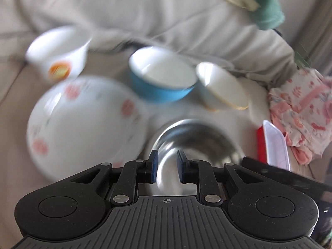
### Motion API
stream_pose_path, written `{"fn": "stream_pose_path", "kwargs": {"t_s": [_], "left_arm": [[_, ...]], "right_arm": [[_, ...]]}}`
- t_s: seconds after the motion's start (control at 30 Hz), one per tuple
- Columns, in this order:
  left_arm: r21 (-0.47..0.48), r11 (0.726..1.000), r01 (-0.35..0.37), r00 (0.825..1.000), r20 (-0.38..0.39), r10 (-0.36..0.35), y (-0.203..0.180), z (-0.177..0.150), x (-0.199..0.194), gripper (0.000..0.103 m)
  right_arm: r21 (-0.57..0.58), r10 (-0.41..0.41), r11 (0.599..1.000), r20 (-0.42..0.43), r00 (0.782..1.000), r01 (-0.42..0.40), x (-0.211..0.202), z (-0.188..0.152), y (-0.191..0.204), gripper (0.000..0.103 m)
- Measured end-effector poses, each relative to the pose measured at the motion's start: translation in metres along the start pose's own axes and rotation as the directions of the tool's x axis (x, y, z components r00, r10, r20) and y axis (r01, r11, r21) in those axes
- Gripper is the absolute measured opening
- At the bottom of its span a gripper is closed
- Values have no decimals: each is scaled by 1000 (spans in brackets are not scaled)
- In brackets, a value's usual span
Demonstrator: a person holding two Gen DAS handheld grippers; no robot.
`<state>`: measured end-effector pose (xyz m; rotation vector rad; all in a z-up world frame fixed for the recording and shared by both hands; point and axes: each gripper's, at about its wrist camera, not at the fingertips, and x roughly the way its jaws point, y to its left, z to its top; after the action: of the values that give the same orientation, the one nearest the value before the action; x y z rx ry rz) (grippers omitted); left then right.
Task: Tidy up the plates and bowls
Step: 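Grasp the steel bowl rim with the right tool and set it onto the flowered plate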
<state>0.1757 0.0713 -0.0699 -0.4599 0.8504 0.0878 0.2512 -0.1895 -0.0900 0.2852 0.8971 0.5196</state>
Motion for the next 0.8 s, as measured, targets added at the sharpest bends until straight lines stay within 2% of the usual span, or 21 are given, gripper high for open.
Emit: {"fn": "stream_pose_path", "kwargs": {"t_s": [0.13,0.23,0.27,0.53,0.67,0.73,0.8], "left_arm": [[-26,1000,-3,1000,-20,3,16,-8,5,22],[-41,999,5,1000,-20,-6,23,-13,12,23],[-48,999,16,1000,-21,-17,25,-14,13,23],[-28,998,55,998,-33,-56,29,-22,22,22],[-16,997,72,995,-64,-73,26,-26,30,21],[-12,996,92,993,-73,-93,25,-28,29,19],[-20,993,119,989,-80,-120,27,-30,27,18]], "right_arm": [[-61,-119,992,-89,989,114,26,-16,21,103],[-74,-160,986,-129,979,152,34,-24,26,103],[-60,-156,987,-144,977,149,37,-26,22,103],[7,-84,996,-107,991,85,32,-31,7,103],[-58,-117,992,-151,982,109,35,-25,18,103],[-67,-136,989,-115,984,129,31,-20,24,98],[-137,-188,973,-5,982,185,22,-17,37,95]]}}
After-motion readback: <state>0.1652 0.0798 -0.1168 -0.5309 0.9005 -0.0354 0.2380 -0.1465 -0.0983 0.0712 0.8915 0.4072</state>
